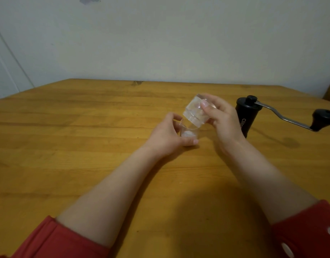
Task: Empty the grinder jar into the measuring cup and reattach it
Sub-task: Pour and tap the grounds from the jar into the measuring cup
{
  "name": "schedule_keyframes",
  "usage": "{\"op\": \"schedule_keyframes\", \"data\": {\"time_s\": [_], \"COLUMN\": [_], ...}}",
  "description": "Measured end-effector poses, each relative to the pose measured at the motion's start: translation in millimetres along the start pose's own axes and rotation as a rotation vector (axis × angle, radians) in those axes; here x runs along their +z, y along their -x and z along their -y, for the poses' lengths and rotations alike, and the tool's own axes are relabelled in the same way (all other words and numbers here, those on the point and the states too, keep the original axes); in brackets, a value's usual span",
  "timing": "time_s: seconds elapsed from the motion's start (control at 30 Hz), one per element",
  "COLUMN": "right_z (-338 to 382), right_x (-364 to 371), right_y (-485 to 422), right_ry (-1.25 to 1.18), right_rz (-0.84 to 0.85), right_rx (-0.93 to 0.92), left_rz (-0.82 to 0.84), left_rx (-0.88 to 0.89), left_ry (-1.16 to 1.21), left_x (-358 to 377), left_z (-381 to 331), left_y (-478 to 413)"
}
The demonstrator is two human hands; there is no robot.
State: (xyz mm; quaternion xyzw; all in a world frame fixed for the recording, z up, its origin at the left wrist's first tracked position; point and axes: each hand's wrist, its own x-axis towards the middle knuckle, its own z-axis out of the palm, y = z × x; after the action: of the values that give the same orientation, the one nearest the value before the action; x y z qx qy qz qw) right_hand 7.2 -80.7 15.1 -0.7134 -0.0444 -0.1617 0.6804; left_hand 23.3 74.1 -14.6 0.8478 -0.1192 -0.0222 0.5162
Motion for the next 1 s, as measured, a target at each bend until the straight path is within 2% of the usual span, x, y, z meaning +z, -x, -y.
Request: {"op": "schedule_keyframes", "data": {"time_s": [0.23,0.6,0.83,1.0], "right_z": [0.6,3.4,2.0,3.9], "right_x": [0.2,0.1,-0.4,-3.4], "right_y": [3.0,2.3,3.1,3.4], "right_ry": [0.069,0.016,0.118,0.124], "right_rz": [0.039,0.027,0.005,0.064], "right_rx": [-0.08,-0.127,-0.226,-0.264], "left_rz": [-0.081,-0.219,-0.239,-0.235], "left_rx": [0.024,0.111,0.129,0.127], "left_ry": [0.021,-0.012,-0.024,-0.023], "left_x": [3.1,3.5,4.1,3.2], "left_z": [-1.4,-3.7,-3.9,-3.8], "left_y": [-1.3,-1.3,-0.9,-0.1]}}
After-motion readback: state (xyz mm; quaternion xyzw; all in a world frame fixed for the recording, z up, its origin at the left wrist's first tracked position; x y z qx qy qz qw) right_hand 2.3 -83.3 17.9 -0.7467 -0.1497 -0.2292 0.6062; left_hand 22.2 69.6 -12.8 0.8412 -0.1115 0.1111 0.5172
